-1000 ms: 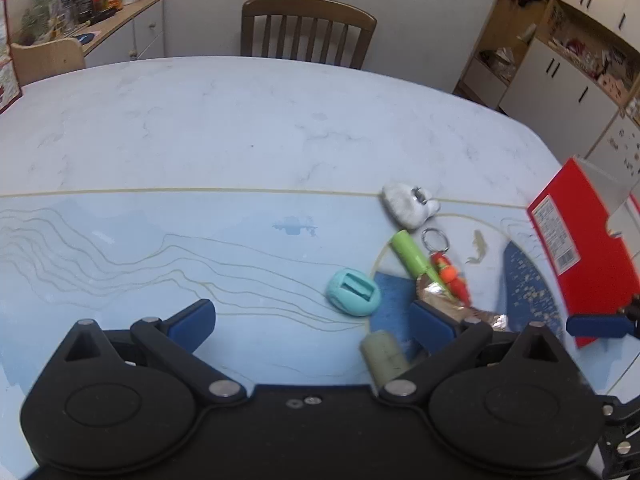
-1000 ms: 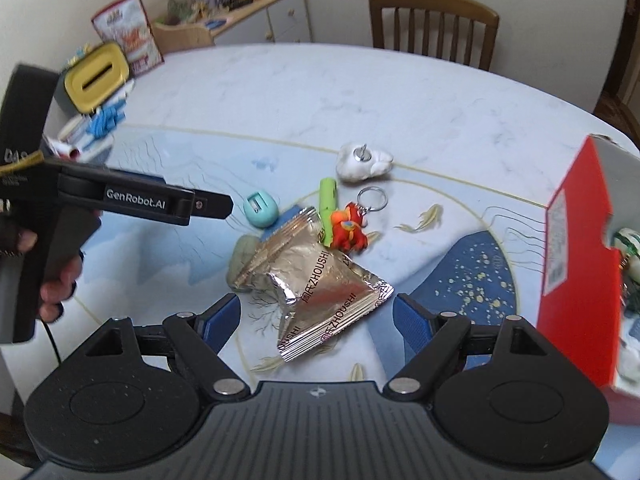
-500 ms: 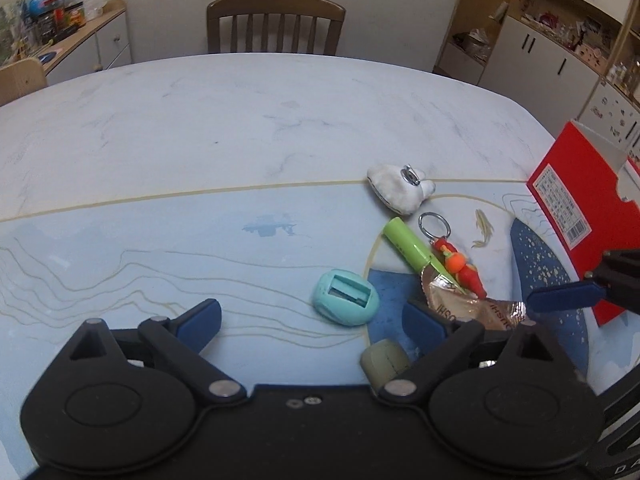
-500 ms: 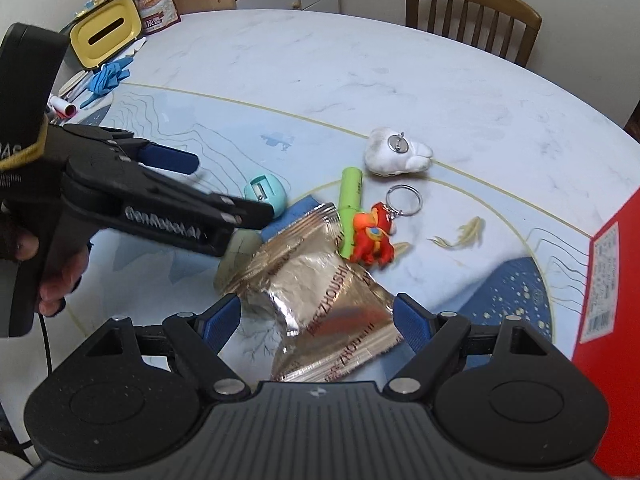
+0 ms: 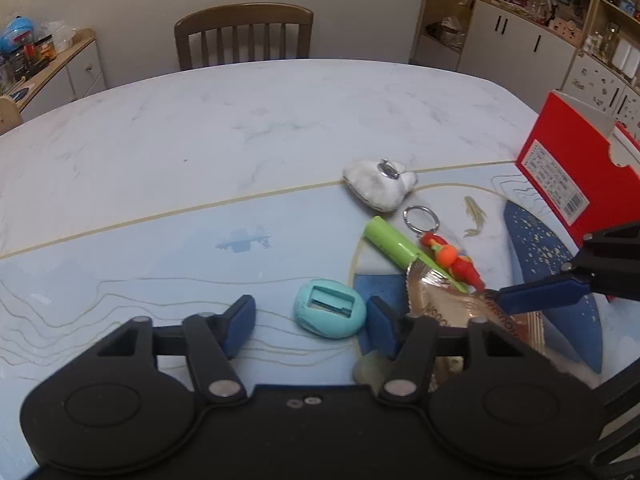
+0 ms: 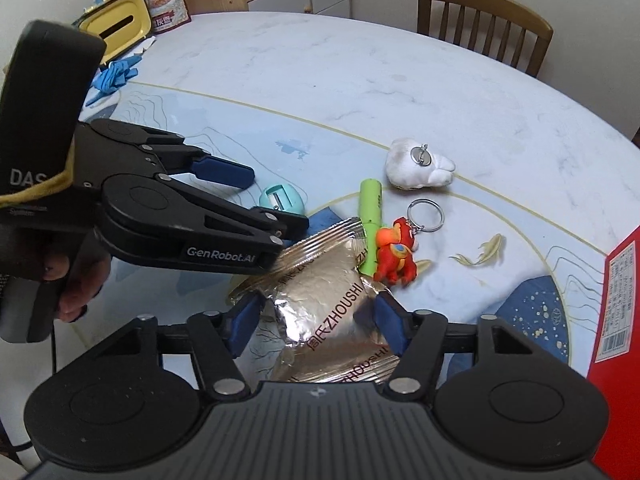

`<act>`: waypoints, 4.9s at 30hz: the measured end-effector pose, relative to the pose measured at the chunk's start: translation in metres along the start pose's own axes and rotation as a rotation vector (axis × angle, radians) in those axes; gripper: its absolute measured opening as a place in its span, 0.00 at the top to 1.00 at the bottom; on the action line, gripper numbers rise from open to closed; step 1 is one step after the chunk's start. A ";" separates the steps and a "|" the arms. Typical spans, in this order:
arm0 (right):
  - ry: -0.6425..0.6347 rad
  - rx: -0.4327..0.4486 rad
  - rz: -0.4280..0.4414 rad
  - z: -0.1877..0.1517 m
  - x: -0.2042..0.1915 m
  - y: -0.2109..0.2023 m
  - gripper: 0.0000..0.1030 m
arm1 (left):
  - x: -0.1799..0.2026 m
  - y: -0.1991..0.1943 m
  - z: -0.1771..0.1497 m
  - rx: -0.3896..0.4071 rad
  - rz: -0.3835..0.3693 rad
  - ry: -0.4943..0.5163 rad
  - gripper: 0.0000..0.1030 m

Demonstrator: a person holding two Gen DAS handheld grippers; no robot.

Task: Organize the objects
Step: 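Grasp the gold snack bag with the right tool while the left tool grasps the teal clip, then carry the gold snack bag and teal clip into the shoebox, then open both tools to drop the snack bag and clip in the box, then withdraw both tools from the shoebox back to the table items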

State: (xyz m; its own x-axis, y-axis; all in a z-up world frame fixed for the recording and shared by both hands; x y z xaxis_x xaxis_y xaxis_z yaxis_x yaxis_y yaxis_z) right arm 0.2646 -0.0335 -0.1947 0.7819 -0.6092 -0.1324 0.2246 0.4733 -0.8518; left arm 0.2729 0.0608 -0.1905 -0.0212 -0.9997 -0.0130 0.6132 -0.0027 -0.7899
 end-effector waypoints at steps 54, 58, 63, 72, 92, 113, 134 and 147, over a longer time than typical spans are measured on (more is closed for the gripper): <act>0.392 0.255 -0.098 -0.043 0.188 -0.217 0.65 | 0.207 -0.100 0.101 0.090 -0.250 0.045 0.64; 0.420 0.272 -0.133 -0.053 0.227 -0.230 0.65 | 0.237 -0.091 0.111 0.080 -0.263 0.058 0.64; 0.445 0.273 -0.175 -0.067 0.270 -0.239 0.65 | 0.271 -0.078 0.123 0.069 -0.271 0.088 0.63; 0.454 0.244 -0.249 -0.085 0.330 -0.230 0.65 | 0.319 -0.035 0.145 0.012 -0.251 0.129 0.63; 0.399 0.081 -0.257 -0.094 0.369 -0.154 0.65 | 0.340 0.057 0.140 -0.198 -0.155 0.100 0.63; 0.391 0.106 -0.219 -0.091 0.371 -0.154 0.58 | 0.342 0.085 0.125 -0.321 -0.132 0.106 0.51; 0.417 0.174 -0.190 -0.097 0.342 -0.205 0.45 | 0.347 0.021 0.134 -0.157 -0.202 0.121 0.27; 0.415 0.249 -0.165 -0.088 0.289 -0.236 0.41 | 0.308 -0.050 0.134 -0.014 -0.234 0.091 0.25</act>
State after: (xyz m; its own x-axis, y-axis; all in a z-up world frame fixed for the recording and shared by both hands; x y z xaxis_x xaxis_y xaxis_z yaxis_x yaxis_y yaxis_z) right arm 0.3865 -0.3776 -0.0773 0.4389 -0.8660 -0.2397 0.4965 0.4561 -0.7385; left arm 0.3413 -0.2501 -0.0730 -0.2327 -0.9655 0.1171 0.5724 -0.2333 -0.7861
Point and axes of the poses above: each gripper's, at about its wrist camera, not at the fingertips, and y roughly the way its jaws point, x to its right, z to its top, the point moved 8 cm from there along y, roughly the way its jaws point, and after that the axes turned 7 degrees about y, right-handed, at the moved point
